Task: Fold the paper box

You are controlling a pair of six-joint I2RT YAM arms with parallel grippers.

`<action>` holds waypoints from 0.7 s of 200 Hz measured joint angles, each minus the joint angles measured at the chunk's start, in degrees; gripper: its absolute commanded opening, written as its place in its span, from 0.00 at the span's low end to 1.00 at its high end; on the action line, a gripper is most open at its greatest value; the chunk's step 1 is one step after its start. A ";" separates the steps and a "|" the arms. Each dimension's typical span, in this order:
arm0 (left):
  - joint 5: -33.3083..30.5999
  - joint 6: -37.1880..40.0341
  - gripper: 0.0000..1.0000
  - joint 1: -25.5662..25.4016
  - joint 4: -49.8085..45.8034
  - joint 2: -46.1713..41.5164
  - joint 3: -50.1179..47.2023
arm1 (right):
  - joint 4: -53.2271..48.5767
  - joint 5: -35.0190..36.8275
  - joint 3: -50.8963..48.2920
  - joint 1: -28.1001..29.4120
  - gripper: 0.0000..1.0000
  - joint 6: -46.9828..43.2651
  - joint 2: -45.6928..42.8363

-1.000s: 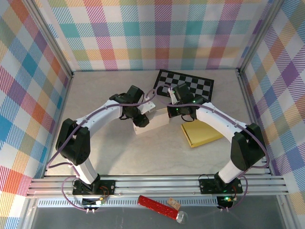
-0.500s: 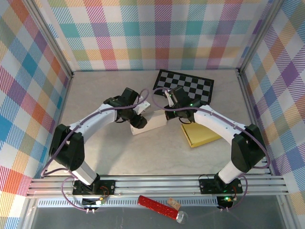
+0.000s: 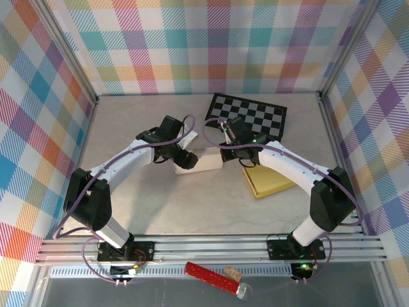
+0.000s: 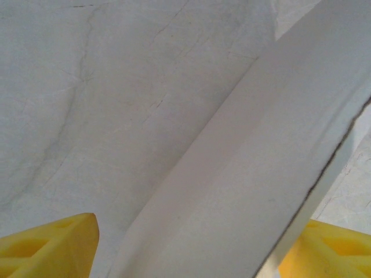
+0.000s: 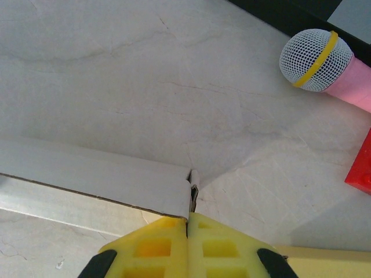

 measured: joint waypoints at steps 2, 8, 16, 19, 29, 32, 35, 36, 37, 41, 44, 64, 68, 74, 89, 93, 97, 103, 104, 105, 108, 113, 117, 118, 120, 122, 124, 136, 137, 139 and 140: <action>-0.09 -0.02 0.78 0.00 0.07 -0.09 0.00 | -0.11 0.11 0.09 0.07 0.00 0.15 0.00; -0.24 -0.11 0.78 0.00 0.20 -0.22 0.00 | -0.44 0.33 0.24 0.22 0.00 0.39 0.02; -0.61 -0.15 0.79 0.11 0.39 -0.55 0.00 | -0.90 0.57 0.55 0.31 0.00 0.61 0.15; -0.74 -0.13 0.80 0.11 0.48 -0.70 0.00 | -1.05 0.61 0.63 0.31 0.00 0.63 0.22; -1.46 -0.20 0.82 0.11 0.85 -1.42 -0.09 | -1.64 0.74 1.09 0.31 0.00 0.85 0.59; -1.70 -0.37 0.82 0.11 1.01 -1.64 -0.11 | -1.77 0.74 1.25 0.31 0.00 0.85 0.72; -1.97 -0.35 0.83 0.11 1.20 -1.97 -0.20 | -1.90 0.76 1.40 0.31 0.00 0.90 0.85; -2.03 -0.39 0.83 0.11 1.27 -2.03 -0.22 | -1.97 0.79 1.46 0.31 0.00 0.90 0.90; -2.19 -0.48 0.83 0.11 1.42 -2.16 -0.28 | -1.99 0.79 1.51 0.31 0.00 0.92 0.92; -2.49 -0.55 0.83 0.13 1.70 -2.58 -0.46 | -2.10 0.81 1.68 0.31 0.00 1.03 1.03; -2.75 -0.61 0.84 0.13 1.99 -2.89 -0.63 | -2.16 0.79 1.84 0.33 0.00 1.03 1.11; -4.15 -1.70 0.85 0.20 2.93 -5.18 -1.53 | -3.26 1.01 3.06 0.57 0.00 1.51 1.73; -4.39 -2.01 0.85 0.22 2.93 -5.66 -1.53 | -3.45 1.03 3.39 0.61 0.00 1.66 1.95; -4.72 -2.51 0.84 0.24 2.99 -6.21 -1.53 | -3.85 1.16 3.87 0.68 0.00 1.88 2.23; -5.11 -4.15 0.81 0.46 3.67 -7.80 -1.53 | -4.63 1.27 5.05 0.94 0.00 2.08 3.13; -5.11 -4.48 0.79 0.57 3.80 -8.28 -1.53 | -4.87 1.38 5.33 0.96 0.00 2.10 3.32; -5.11 -5.14 0.78 0.63 3.93 -8.81 -1.53 | -5.11 1.53 5.66 1.01 0.00 2.12 3.56; -4.96 -6.05 0.75 0.79 3.98 -9.79 -1.53 | -5.33 1.64 6.05 1.05 0.00 2.16 3.85; -4.94 -6.08 0.75 0.83 3.98 -9.90 -1.53 | -5.44 1.64 6.16 1.05 0.00 2.19 3.91; -4.90 -6.08 0.74 0.87 4.00 -10.12 -1.53 | -5.46 1.66 6.23 1.05 0.00 2.19 3.96; -4.83 -6.60 0.72 0.94 3.96 -10.60 -1.51 | -5.64 1.75 6.43 1.07 0.00 2.27 4.04; -4.63 -7.06 0.70 0.98 3.96 -11.43 -1.49 | -5.92 1.81 6.80 1.09 0.00 2.29 4.28; -4.52 -8.13 0.67 1.01 3.87 -12.11 -1.44 | -6.16 1.84 7.06 1.09 0.00 2.34 4.46; -4.46 -8.00 0.67 1.03 3.87 -12.35 -1.40 | -6.21 1.84 7.10 1.09 0.00 2.34 4.50; -4.48 -8.13 0.65 1.05 3.82 -12.55 -1.40 | -6.32 1.88 7.23 1.09 0.00 2.34 4.57; -4.46 -8.98 0.64 1.09 3.67 -12.83 -1.29 | -6.47 1.92 7.37 1.11 0.00 2.34 4.66; -4.35 -9.16 0.62 1.14 3.45 -13.11 -1.18 | -6.56 1.97 7.50 1.11 0.00 2.34 4.72; -3.98 -11.47 0.55 1.29 1.62 -14.08 -0.13 | -7.15 2.05 8.07 1.18 0.00 2.49 5.09; -3.91 -11.56 0.55 1.33 1.40 -14.12 0.07 | -7.17 2.05 8.09 1.18 0.00 2.49 5.11; -3.76 -11.54 0.54 1.36 0.90 -14.14 0.31 | -7.30 2.08 8.20 1.20 0.00 2.51 5.16; -3.76 -11.72 0.54 1.38 0.79 -14.16 0.39 | -7.30 2.08 8.22 1.20 0.00 2.51 5.18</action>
